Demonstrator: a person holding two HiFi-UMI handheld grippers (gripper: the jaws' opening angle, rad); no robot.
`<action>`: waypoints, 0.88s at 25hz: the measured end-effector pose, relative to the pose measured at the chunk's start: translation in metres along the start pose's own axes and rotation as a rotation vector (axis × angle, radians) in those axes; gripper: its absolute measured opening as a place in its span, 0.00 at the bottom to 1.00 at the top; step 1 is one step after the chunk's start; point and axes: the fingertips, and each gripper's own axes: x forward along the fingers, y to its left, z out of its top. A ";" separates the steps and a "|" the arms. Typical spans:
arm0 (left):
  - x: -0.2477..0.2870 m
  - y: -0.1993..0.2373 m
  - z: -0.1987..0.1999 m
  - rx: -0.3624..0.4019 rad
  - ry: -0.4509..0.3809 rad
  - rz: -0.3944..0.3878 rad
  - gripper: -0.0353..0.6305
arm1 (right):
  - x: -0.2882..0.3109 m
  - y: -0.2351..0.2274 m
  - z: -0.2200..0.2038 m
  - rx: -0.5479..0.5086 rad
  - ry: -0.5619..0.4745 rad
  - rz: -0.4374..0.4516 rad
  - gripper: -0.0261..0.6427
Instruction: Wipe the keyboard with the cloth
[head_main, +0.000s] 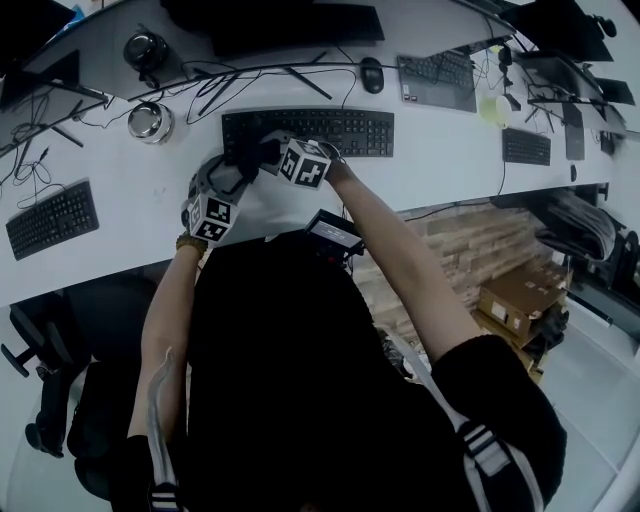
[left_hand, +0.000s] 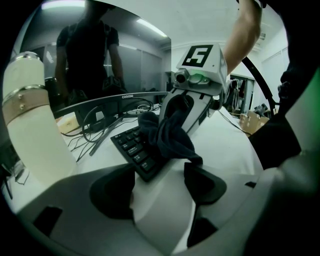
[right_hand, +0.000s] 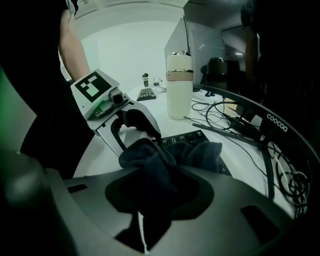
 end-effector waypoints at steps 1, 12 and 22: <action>0.000 0.000 0.000 0.000 -0.001 0.000 0.51 | 0.001 0.000 0.001 -0.005 0.005 0.001 0.20; 0.000 0.001 0.001 -0.002 -0.001 0.004 0.51 | 0.020 0.003 0.031 0.021 -0.047 0.034 0.21; 0.002 0.001 0.001 -0.012 0.000 -0.012 0.51 | 0.030 0.007 0.046 0.023 -0.004 0.089 0.21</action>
